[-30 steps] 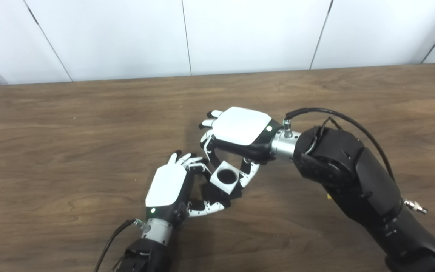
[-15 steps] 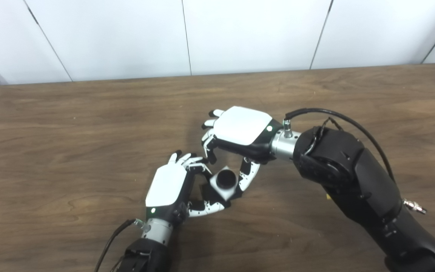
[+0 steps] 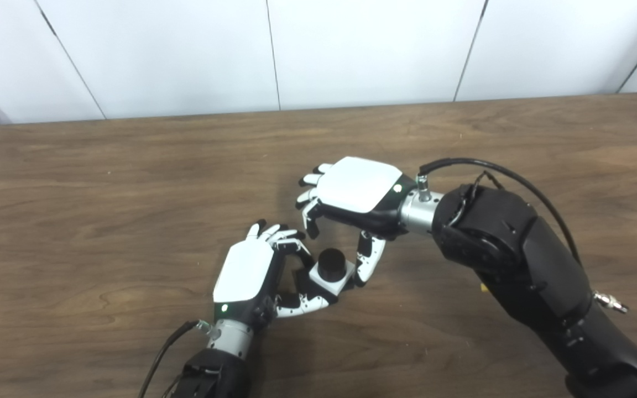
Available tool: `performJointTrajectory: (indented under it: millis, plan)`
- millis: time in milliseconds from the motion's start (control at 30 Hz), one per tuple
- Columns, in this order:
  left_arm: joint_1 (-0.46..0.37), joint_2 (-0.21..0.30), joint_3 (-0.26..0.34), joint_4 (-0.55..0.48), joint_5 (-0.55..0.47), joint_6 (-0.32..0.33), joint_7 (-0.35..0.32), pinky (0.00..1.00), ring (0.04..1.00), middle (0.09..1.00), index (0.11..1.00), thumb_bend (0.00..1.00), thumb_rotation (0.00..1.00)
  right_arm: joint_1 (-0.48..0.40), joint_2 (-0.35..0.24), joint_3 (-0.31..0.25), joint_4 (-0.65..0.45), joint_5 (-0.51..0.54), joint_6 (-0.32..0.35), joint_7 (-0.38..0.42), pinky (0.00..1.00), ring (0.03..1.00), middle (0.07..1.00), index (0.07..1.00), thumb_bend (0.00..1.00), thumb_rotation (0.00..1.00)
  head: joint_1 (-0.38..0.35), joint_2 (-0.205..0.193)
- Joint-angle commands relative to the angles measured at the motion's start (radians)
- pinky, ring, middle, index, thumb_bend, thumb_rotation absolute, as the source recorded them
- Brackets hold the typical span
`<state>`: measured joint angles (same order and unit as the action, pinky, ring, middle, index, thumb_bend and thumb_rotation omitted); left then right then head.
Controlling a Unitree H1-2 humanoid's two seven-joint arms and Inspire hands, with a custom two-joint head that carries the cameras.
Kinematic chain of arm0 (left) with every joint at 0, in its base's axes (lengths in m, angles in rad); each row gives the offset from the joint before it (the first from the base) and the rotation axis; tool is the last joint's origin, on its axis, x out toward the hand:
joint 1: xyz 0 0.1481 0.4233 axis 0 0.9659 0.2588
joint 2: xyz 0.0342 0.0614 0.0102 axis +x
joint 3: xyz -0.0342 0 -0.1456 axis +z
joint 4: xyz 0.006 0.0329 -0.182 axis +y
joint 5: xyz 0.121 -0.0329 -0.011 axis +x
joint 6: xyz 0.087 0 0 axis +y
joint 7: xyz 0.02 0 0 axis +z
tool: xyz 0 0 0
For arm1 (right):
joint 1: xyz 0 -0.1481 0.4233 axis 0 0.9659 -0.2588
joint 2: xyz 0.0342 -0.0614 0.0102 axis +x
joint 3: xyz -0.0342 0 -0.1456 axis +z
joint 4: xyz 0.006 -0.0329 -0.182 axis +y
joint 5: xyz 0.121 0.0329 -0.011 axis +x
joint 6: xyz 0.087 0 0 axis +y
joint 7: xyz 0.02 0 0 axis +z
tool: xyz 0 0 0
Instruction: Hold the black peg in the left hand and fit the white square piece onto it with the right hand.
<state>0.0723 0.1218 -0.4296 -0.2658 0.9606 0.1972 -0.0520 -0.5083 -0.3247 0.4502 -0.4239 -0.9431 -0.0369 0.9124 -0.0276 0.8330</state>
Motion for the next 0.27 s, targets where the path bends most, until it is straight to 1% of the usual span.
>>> performJointTrajectory:
  millis: [0,100,233]
  plan:
    - [0.010,0.004,-0.011,0.004,0.005,0.001,-0.032,1.00,0.876,0.772,0.485,0.52,0.05,-0.028,-0.009,-0.026,-0.044,0.014,0.009,-0.003,0.98,0.956,0.854,0.618,1.00,0.26,-0.001,0.001]
    - [0.009,0.004,-0.009,0.008,0.002,-0.003,-0.028,1.00,0.873,0.769,0.485,0.52,0.05,-0.025,-0.023,-0.044,-0.060,0.020,0.017,0.008,0.99,0.958,0.853,0.621,1.00,0.26,-0.004,0.001]
    - [0.007,0.008,-0.008,0.007,0.003,0.002,-0.040,1.00,0.879,0.773,0.486,0.52,0.05,-0.020,-0.042,-0.071,-0.081,0.036,0.023,0.011,0.99,0.966,0.854,0.622,1.00,0.28,-0.008,0.001]
